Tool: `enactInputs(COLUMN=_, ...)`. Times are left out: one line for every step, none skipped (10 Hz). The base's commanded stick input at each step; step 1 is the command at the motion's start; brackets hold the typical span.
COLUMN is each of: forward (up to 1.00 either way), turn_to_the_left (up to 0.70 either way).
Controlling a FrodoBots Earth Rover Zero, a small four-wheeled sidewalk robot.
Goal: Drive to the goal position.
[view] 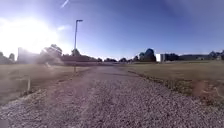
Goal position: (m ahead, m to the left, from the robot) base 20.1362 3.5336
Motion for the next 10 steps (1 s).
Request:
enactInputs(forward=0.50, turn_to_the_left=0.00)
enactInputs(forward=0.50, turn_to_the_left=0.00)
enactInputs(forward=0.50, turn_to_the_left=0.11)
enactInputs(forward=0.50, turn_to_the_left=0.35)
enactInputs(forward=0.50, turn_to_the_left=0.50)
enactInputs(forward=0.50, turn_to_the_left=0.31)
enactInputs(forward=0.50, turn_to_the_left=0.11)
enactInputs(forward=0.50, turn_to_the_left=0.05)
enactInputs(forward=0.50, turn_to_the_left=0.00)
enactInputs(forward=0.50, turn_to_the_left=0.00)
